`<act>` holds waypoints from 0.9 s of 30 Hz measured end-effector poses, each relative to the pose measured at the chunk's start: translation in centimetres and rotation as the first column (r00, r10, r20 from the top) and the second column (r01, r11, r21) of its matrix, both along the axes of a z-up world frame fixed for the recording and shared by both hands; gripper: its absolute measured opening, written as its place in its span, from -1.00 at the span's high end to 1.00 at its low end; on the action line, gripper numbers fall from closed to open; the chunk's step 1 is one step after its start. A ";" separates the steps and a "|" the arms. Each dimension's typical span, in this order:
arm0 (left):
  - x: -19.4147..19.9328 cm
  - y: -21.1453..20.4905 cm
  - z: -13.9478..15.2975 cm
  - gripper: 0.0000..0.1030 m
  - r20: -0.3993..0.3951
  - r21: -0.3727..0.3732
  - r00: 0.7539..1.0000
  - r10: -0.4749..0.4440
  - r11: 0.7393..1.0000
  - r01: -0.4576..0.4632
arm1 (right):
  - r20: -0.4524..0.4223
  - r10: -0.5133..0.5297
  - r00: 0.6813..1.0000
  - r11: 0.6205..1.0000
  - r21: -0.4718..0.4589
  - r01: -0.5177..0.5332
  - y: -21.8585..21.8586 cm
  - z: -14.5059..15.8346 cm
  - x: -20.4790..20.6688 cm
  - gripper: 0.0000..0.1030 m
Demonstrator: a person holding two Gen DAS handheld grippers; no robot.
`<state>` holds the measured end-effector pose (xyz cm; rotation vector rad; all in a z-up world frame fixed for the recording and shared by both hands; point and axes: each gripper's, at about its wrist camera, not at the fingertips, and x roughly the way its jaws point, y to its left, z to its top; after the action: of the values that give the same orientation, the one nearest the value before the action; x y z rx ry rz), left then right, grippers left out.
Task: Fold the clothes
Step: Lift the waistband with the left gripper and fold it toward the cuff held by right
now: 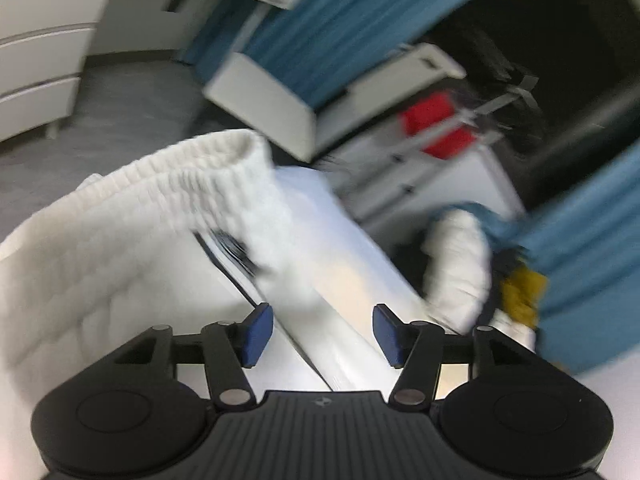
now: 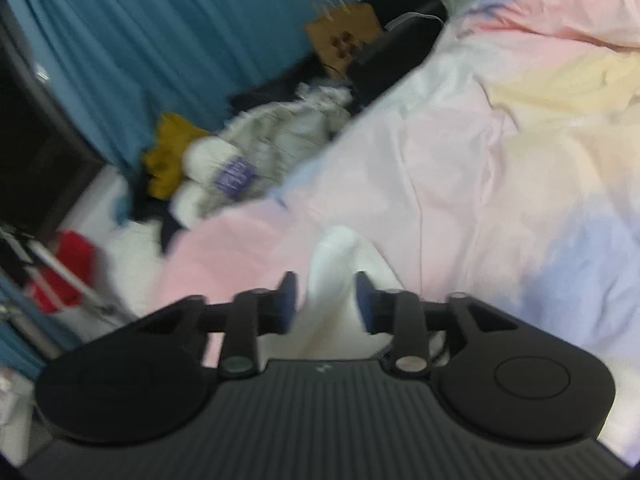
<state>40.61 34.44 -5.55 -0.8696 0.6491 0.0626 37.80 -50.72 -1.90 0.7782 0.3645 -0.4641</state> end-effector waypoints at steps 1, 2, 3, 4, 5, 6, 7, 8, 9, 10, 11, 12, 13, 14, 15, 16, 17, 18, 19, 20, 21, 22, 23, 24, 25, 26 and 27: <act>-1.5 0.0 0.6 -0.24 0.024 -0.011 0.999 -0.022 1.000 0.022 | 0.046 0.003 0.999 0.999 0.035 -0.005 0.0 0.5 -1.8 -0.14; -3.3 0.0 1.2 -0.30 0.040 -0.018 0.999 -0.029 0.999 0.030 | 0.093 0.005 0.996 0.997 0.073 -0.012 -0.1 0.9 -3.6 -0.22; -5.2 0.0 1.7 -0.45 0.055 -0.025 0.998 -0.026 0.999 0.028 | 0.133 -0.007 0.991 0.993 0.117 -0.009 -0.1 1.1 -5.4 -0.22; -7.1 0.1 1.9 -0.57 0.067 -0.033 0.998 -0.006 0.999 0.008 | 0.157 -0.026 0.987 0.988 0.156 0.002 0.1 1.2 -7.2 -0.29; -9.0 0.1 2.0 -0.58 0.075 -0.043 0.997 0.012 0.999 -0.009 | 0.154 -0.055 0.987 0.982 0.185 0.025 0.4 1.1 -8.7 -0.40; -10.6 0.3 1.9 -0.61 0.078 -0.054 0.997 0.027 0.998 -0.023 | 0.148 -0.084 0.985 0.976 0.212 0.051 0.8 1.0 -10.1 -0.45; -12.2 0.5 1.5 -0.63 0.077 -0.071 0.996 0.043 0.997 -0.037 | 0.141 -0.112 0.984 0.968 0.239 0.076 1.2 0.9 -11.6 -0.47; -13.4 0.7 0.9 -0.64 0.070 -0.099 0.996 0.059 0.994 -0.052 | 0.133 -0.141 0.981 0.959 0.266 0.102 1.5 0.7 -13.0 -0.47; -14.6 0.8 0.3 -0.64 0.061 -0.125 0.995 0.074 0.990 -0.066 | 0.115 -0.169 0.979 0.944 0.304 0.127 2.0 0.3 -14.1 -0.47; -15.8 1.0 -0.4 -0.64 0.053 -0.152 0.995 0.090 0.985 -0.081 | 0.104 -0.179 0.978 0.928 0.349 0.133 2.5 -0.3 -14.8 -0.47; -17.0 1.2 -1.1 -0.64 0.039 -0.180 0.994 0.104 0.979 -0.096 | 0.093 -0.187 0.978 0.909 0.393 0.136 3.1 -1.0 -15.5 -0.47; -17.9 1.4 -1.9 -0.64 0.012 -0.208 0.993 0.119 0.972 -0.114 | 0.091 -0.170 0.981 0.900 0.421 0.117 3.6 -1.6 -15.8 -0.47; -18.4 1.5 -2.9 -0.64 -0.017 -0.228 0.990 0.137 0.964 -0.137 | 0.090 -0.151 0.984 0.890 0.445 0.096 4.2 -2.3 -16.0 -0.48; -18.6 1.8 -3.7 -0.64 -0.043 -0.241 0.987 0.152 0.958 -0.158 | 0.075 -0.128 0.989 0.888 0.453 0.080 4.6 -2.9 -16.0 -0.48; -18.8 2.1 -4.5 -0.63 -0.069 -0.253 0.984 0.167 0.951 -0.179 | 0.049 -0.104 0.993 0.884 0.461 0.070 4.9 -3.6 -15.8 -0.47; -18.8 2.3 -5.3 -0.63 -0.084 -0.264 0.979 0.184 0.943 -0.200 | 0.034 -0.079 0.996 0.877 0.477 0.053 5.0 -4.4 -15.5 -0.47; -18.6 2.5 -6.0 -0.63 -0.082 -0.275 0.975 0.205 0.936 -0.220 | 0.022 -0.053 0.998 0.869 0.493 0.036 5.1 -5.2 -15.1 -0.47; -18.4 2.7 -6.8 -0.62 -0.079 -0.285 0.971 0.226 0.928 -0.239 | 0.036 -0.037 0.999 0.862 0.506 0.014 5.1 -5.9 -14.7 -0.47; -18.1 2.9 -7.5 -0.62 -0.077 -0.295 0.966 0.246 0.920 -0.258 | 0.054 -0.022 0.998 0.855 0.519 -0.009 5.0 -6.6 -14.3 -0.47; -17.8 3.1 -8.1 -0.63 -0.068 -0.306 0.962 0.263 0.913 -0.271 | 0.072 -0.008 0.997 0.847 0.531 -0.032 4.9 -7.3 -13.9 -0.46; -17.2 3.3 -8.5 -0.63 -0.048 -0.315 0.961 0.271 0.909 -0.272 | 0.082 -0.003 0.997 0.844 0.535 -0.042 4.8 -7.8 -13.4 -0.46; -16.5 3.3 -8.8 -0.63 -0.027 -0.318 0.962 0.273 0.910 -0.267 | 0.086 -0.011 0.996 0.856 0.516 -0.035 4.6 -7.9 -12.9 -0.46; -15.8 3.4 -9.0 -0.63 -0.006 -0.317 0.963 0.271 0.912 -0.259 | 0.089 -0.021 0.996 0.869 0.494 -0.026 4.4 -8.0 -12.3 -0.46; -15.0 3.4 -9.1 -0.63 0.014 -0.316 0.963 0.269 0.915 -0.251 | 0.093 -0.031 0.995 0.881 0.472 -0.017 4.3 -8.1 -11.8 -0.46; -14.3 3.3 -9.3 -0.63 0.033 -0.308 0.964 0.265 0.920 -0.243 | 0.096 -0.040 0.995 0.893 0.450 -0.008 4.1 -8.2 -11.3 -0.41; -13.6 3.1 -9.3 -0.63 0.047 -0.288 0.965 0.259 0.928 -0.235 | 0.100 -0.050 0.994 0.904 0.428 0.002 3.9 -8.3 -10.7 -0.32; -12.9 2.9 -9.3 -0.61 0.061 -0.268 0.966 0.251 0.936 -0.227 | 0.105 -0.059 0.993 0.914 0.405 0.012 3.7 -8.5 -10.2 -0.30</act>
<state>27.72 37.36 -14.88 -1.1960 0.4656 0.1580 27.63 -47.01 -10.35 1.2118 0.3431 -0.3792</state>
